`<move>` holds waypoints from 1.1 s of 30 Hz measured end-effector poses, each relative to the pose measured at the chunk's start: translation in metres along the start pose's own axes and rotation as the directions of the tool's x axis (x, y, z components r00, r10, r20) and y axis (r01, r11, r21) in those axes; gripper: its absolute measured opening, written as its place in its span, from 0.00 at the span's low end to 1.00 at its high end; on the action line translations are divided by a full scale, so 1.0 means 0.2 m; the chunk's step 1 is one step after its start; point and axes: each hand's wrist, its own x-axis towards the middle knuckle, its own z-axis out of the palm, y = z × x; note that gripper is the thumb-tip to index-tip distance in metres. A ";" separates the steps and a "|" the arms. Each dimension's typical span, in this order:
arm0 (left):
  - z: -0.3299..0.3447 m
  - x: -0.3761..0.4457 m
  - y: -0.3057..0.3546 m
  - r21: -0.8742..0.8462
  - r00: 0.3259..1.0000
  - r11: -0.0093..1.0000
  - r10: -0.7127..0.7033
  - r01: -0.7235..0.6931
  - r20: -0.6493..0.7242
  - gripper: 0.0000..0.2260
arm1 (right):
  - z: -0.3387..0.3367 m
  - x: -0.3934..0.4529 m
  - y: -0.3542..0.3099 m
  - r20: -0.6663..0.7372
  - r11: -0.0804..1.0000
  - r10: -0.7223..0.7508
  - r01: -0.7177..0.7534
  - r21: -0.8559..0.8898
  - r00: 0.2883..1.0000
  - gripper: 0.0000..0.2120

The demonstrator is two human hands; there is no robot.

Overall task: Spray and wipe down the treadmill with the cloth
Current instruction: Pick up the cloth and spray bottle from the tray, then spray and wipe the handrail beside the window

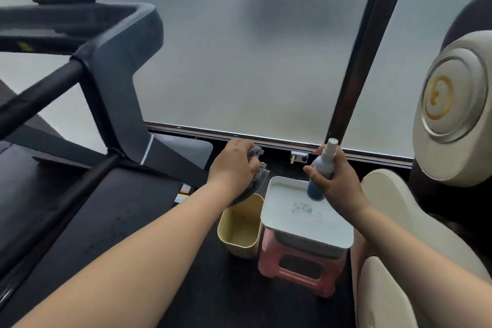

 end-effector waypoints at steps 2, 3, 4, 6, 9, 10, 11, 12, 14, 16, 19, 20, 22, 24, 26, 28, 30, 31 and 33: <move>-0.11 -0.08 -0.06 0.001 0.999 0.999 -0.040 0.040 -0.026 0.10 | 0.07 -0.02 -0.07 0.042 1.000 -0.028 0.028 -0.009 0.999 0.18; -0.17 -0.11 -0.09 -0.002 0.997 0.998 -0.065 0.065 -0.042 0.09 | 0.12 -0.03 -0.11 0.064 0.999 -0.044 0.045 -0.014 0.997 0.20; -0.23 -0.15 -0.12 -0.002 0.995 0.996 -0.088 0.088 -0.057 0.09 | 0.16 -0.04 -0.16 0.081 0.998 -0.064 0.065 -0.016 0.995 0.21; -0.36 -0.23 -0.19 0.009 0.987 0.992 -0.127 0.129 -0.095 0.10 | 0.26 -0.06 -0.26 0.116 0.993 -0.115 0.116 -0.002 0.987 0.22; -0.55 -0.35 -0.32 0.025 0.972 0.983 -0.179 0.184 -0.150 0.11 | 0.42 -0.11 -0.42 0.166 0.984 -0.181 0.179 0.025 0.969 0.24; -0.61 -0.40 -0.36 0.028 0.967 0.979 -0.192 0.200 -0.169 0.11 | 0.48 -0.13 -0.47 0.183 0.979 -0.202 0.199 0.037 0.962 0.25; -0.67 -0.44 -0.40 0.029 0.961 0.976 -0.205 0.214 -0.188 0.10 | 0.53 -0.15 -0.52 0.199 0.976 -0.220 0.214 0.050 0.955 0.26; -0.73 -0.48 -0.44 0.028 0.954 0.974 -0.216 0.227 -0.207 0.10 | 0.59 -0.17 -0.57 0.212 0.972 -0.237 0.229 0.058 0.948 0.26; -0.83 -0.57 -0.50 0.022 0.942 0.969 -0.234 0.246 -0.241 0.10 | 0.69 -0.22 -0.65 0.230 0.965 -0.264 0.257 0.058 0.937 0.28; -0.93 -0.67 -0.56 0.022 0.930 0.965 -0.247 0.263 -0.272 0.11 | 0.80 -0.27 -0.72 0.248 0.961 -0.277 0.269 0.065 0.928 0.30; -1.05 -0.80 -0.64 0.029 0.914 0.958 -0.263 0.286 -0.310 0.12 | 0.94 -0.35 -0.80 0.283 0.959 -0.282 0.269 0.087 0.917 0.33; -1.08 -0.83 -0.67 0.029 0.908 0.956 -0.267 0.292 -0.321 0.12 | 0.98 -0.37 -0.83 0.296 0.958 -0.287 0.271 0.096 0.911 0.33; -1.15 -0.90 -0.71 0.018 0.898 0.954 -0.276 0.299 -0.342 0.12 | 1.06 -0.42 -0.89 0.316 0.955 -0.297 0.274 0.117 0.901 0.34; -1.20 -0.96 -0.74 0.011 0.887 0.952 -0.281 0.306 -0.366 0.11 | 1.13 -0.45 -0.94 0.328 0.949 -0.316 0.290 0.126 0.890 0.35; -1.23 -1.01 -0.76 0.000 0.875 0.951 -0.286 0.310 -0.390 0.11 | 1.18 -0.49 -0.99 0.346 0.942 -0.337 0.312 0.127 0.876 0.35; -1.26 -1.05 -0.77 -0.012 0.865 0.949 -0.294 0.316 -0.406 0.11 | 1.23 -0.51 -1.03 0.366 0.929 -0.369 0.331 0.164 0.855 0.33; -1.28 -1.08 -0.78 -0.019 0.852 0.943 -0.309 0.333 -0.422 0.10 | 1.27 -0.52 -1.08 0.381 0.918 -0.394 0.341 0.200 0.836 0.35; -1.29 -1.09 -0.79 -0.025 0.844 0.939 -0.319 0.342 -0.430 0.10 | 1.29 -0.52 -1.10 0.386 0.915 -0.402 0.345 0.211 0.831 0.36; -1.30 -1.10 -0.80 -0.041 0.827 0.935 -0.332 0.353 -0.453 0.10 | 1.33 -0.50 -1.13 0.398 0.905 -0.423 0.357 0.232 0.814 0.37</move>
